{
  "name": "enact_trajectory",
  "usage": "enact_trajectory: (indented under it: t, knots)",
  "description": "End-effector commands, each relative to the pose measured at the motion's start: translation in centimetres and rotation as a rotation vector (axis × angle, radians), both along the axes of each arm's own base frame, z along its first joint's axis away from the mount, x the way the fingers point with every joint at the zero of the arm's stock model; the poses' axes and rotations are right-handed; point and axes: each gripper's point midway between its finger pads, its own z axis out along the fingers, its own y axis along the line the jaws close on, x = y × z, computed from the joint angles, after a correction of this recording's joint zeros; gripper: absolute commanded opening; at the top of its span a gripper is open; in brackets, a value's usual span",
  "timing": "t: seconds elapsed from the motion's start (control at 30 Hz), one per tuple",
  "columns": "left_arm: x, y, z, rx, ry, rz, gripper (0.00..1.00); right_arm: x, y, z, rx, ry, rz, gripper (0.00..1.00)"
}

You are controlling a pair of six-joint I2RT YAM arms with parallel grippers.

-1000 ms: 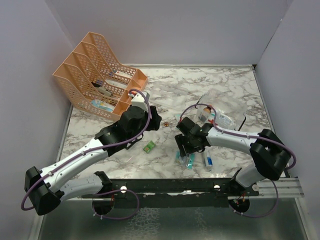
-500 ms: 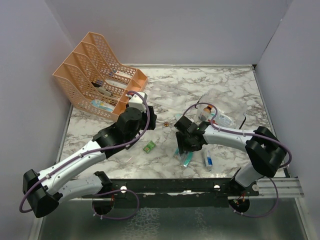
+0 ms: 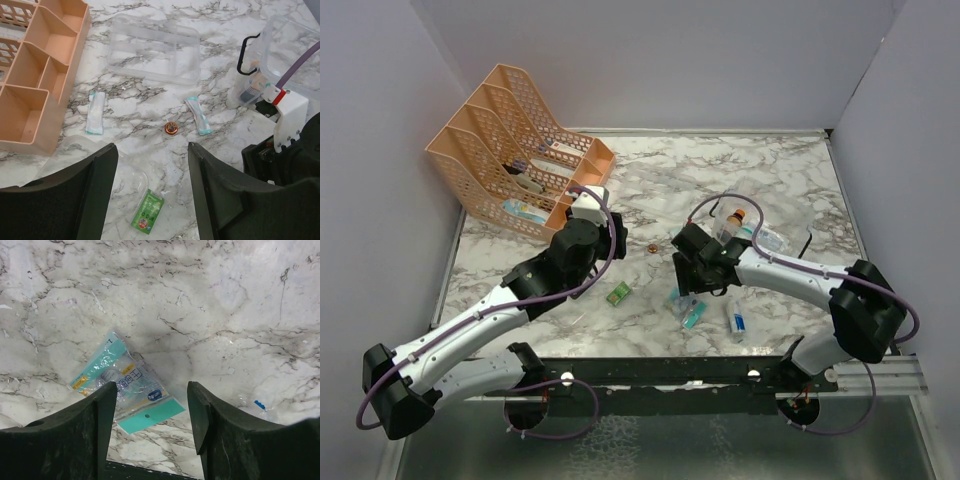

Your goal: Organize the medicine kit

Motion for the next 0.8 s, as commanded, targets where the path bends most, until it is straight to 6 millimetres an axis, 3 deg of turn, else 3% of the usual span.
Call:
enact_trajectory:
  t: [0.0, 0.57, 0.77]
  knots:
    - [0.4, 0.1, 0.8, -0.014, -0.036, 0.011, 0.61, 0.5, 0.3, 0.5, -0.007, -0.034, 0.118, 0.59]
    - [0.5, -0.1, 0.5, 0.006, -0.026, -0.002, 0.62, -0.1, 0.4, -3.9, -0.073, 0.058, 0.207, 0.49]
    - [0.4, -0.1, 0.6, 0.011, -0.035, -0.013, 0.62, 0.1, 0.4, -3.7, -0.077, 0.056, 0.171, 0.27]
